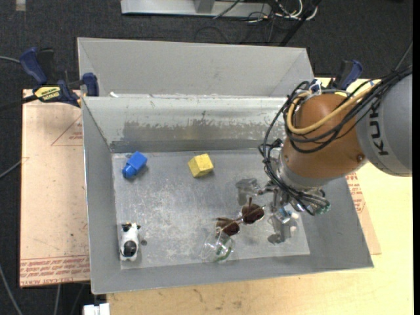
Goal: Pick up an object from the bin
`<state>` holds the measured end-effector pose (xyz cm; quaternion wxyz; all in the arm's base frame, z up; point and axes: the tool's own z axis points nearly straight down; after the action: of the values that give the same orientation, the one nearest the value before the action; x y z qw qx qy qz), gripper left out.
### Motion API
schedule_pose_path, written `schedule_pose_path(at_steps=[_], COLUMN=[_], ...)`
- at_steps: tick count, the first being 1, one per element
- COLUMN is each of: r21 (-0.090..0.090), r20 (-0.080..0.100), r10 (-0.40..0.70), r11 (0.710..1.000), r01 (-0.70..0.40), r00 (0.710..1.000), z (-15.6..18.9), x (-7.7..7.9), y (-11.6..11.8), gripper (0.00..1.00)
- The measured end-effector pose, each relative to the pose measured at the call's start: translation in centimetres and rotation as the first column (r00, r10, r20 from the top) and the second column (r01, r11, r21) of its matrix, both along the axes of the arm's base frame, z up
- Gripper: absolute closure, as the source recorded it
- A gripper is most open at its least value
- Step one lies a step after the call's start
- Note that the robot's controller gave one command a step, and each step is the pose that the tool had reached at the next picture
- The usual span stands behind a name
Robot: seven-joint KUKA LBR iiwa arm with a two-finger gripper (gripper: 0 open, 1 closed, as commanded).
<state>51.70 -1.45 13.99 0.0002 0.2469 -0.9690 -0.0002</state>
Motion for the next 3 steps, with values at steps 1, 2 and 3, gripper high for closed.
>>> schedule_pose_path(at_steps=[1,2,3], r21=[-0.002,0.002,0.002], r20=[0.009,0.003,0.003], r10=[0.149,0.028,0.028], r11=[0.989,1.000,1.000], r01=[-0.149,-0.028,-0.028], r00=[0.989,1.000,1.000], z=[-3.9,-6.9,-6.9], x=[0.8,-0.2,-0.2], y=[1.1,0.2,0.2], gripper=[0.00,1.00,1.00])
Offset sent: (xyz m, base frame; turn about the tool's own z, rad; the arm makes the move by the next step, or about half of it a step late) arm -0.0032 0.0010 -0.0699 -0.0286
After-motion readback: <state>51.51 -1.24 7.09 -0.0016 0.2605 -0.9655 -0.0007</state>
